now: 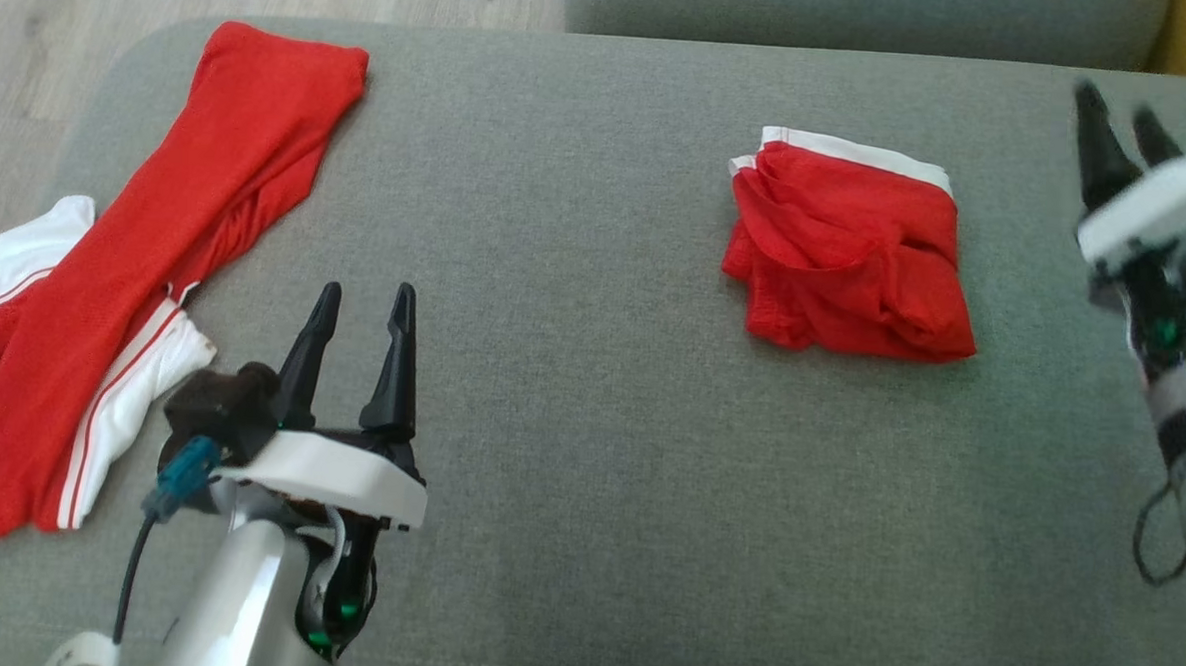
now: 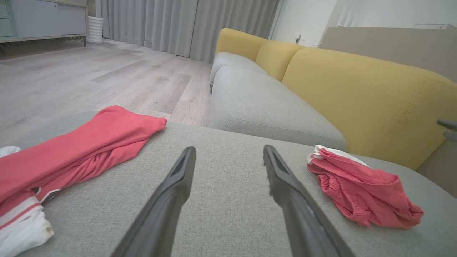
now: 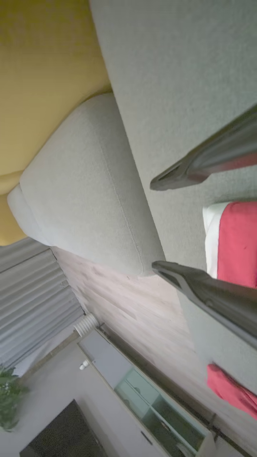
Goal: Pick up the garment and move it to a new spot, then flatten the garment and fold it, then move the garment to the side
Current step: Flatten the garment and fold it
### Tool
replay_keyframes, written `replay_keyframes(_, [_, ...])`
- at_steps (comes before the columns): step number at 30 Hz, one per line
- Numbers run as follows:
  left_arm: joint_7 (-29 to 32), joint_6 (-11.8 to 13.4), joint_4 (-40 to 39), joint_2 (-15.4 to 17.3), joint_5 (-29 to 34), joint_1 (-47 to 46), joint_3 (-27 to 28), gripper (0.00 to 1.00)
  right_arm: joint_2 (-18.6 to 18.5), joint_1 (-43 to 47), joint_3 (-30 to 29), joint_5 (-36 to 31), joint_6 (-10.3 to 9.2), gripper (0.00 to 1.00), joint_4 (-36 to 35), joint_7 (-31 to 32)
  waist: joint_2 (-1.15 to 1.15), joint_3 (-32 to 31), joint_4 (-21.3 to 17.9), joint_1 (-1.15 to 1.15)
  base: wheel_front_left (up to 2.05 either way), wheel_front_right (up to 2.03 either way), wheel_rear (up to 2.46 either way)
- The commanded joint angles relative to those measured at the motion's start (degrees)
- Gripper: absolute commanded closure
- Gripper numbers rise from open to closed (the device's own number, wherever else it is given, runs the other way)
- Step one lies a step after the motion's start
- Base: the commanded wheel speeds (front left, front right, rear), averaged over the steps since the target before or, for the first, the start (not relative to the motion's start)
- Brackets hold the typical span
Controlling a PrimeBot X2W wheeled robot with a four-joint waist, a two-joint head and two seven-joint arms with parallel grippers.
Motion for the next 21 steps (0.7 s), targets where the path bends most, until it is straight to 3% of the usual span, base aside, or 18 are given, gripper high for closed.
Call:
replay_keyframes(1, [-0.3, -0.2, -2.2, 0.3, 0.5, -0.5, 2.5, 0.0, 0.8, 0.8, -0.4, 1.3, -0.04, 0.0, -0.9, -0.8, 0.0, 0.0, -0.1, 0.0, 0.0, 0.0, 0.0])
replay_keyframes(3, [-0.3, -0.4, -2.4, 0.1, 0.6, -0.4, 2.4, 0.0, 1.4, 2.1, -2.0, 3.6, -0.04, 0.0, 0.1, -0.1, 0.0, 0.2, 0.0, 0.0, 0.0, 0.0, 0.0])
replay_keyframes(4, [-0.3, -0.5, -2.4, 0.1, 0.7, -0.4, 2.4, 0.0, 1.9, 2.6, -2.5, 4.6, -0.04, 0.16, 0.5, 0.6, 0.0, 0.3, 0.1, 0.0, 0.0, 0.0, 0.0])
replay_keyframes(6, [-0.3, -0.7, -2.2, 0.0, 0.8, -0.6, 2.2, 0.0, 3.1, 3.4, -3.5, 7.0, -0.04, 1.0, 1.5, 2.9, 0.0, 0.7, 0.4, 0.0, 0.0, 0.0, 0.0])
replay_keyframes(11, [-0.3, -1.1, -1.6, -0.2, 1.1, -1.4, 2.0, 0.0, 6.7, 3.7, -5.3, 12.4, -0.04, 1.0, 5.6, 12.2, 0.0, 1.5, 2.2, 0.0, 0.0, 0.0, 0.0])
replay_keyframes(16, [-0.3, -1.3, -0.8, -0.3, 1.2, -1.6, 2.3, 0.0, 10.2, 3.1, -4.3, 12.8, -0.04, 1.0, 10.4, 18.3, 0.0, 2.0, 4.2, 0.0, 0.0, 0.0, 0.0])
replay_keyframes(21, [-0.3, -1.3, -0.5, -0.4, 1.2, -1.5, 2.7, 0.0, 13.9, 4.0, -2.8, 13.9, -0.04, 1.0, 6.8, 20.5, 0.0, 1.9, 5.1, 0.0, 0.0, 0.0, 0.0])
